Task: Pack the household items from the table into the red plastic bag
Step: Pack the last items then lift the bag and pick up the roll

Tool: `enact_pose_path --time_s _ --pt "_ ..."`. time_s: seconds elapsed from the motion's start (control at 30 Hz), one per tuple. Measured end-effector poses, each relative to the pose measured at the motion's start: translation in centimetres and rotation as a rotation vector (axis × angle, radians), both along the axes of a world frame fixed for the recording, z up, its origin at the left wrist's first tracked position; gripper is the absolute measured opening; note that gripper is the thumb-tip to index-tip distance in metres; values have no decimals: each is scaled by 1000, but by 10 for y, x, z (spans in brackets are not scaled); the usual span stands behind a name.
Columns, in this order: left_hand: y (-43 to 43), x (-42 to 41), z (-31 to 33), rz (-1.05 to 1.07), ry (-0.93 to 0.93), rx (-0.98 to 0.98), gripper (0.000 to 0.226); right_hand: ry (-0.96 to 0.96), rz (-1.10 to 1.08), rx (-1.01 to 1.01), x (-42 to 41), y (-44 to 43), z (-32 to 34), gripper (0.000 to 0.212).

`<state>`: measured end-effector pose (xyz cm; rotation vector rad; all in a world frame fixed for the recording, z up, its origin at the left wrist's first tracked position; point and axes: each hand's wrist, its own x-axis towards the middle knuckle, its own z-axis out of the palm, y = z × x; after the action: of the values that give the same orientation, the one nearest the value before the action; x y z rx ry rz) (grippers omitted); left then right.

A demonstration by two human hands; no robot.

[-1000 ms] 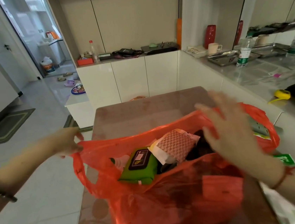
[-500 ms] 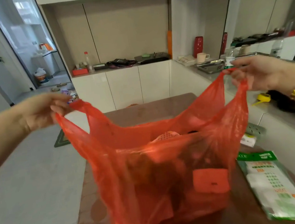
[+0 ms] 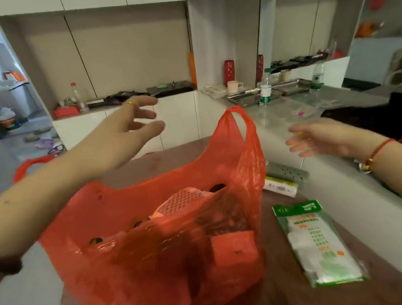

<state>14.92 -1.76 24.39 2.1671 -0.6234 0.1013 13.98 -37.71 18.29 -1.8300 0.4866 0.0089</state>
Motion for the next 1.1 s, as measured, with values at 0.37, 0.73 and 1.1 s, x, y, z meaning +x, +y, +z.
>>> enact_pose_path --time_s 0.37,0.73,1.1 --pt "-267 -42 -264 -101 1021 -367 34 311 -122 -52 -69 -82 -211 23" --pt "-315 -50 -338 283 1194 -483 58 423 -122 182 -82 -110 -277 46" --pt "-282 -63 -193 -73 537 -568 50 -95 125 323 -87 -87 -98 93"
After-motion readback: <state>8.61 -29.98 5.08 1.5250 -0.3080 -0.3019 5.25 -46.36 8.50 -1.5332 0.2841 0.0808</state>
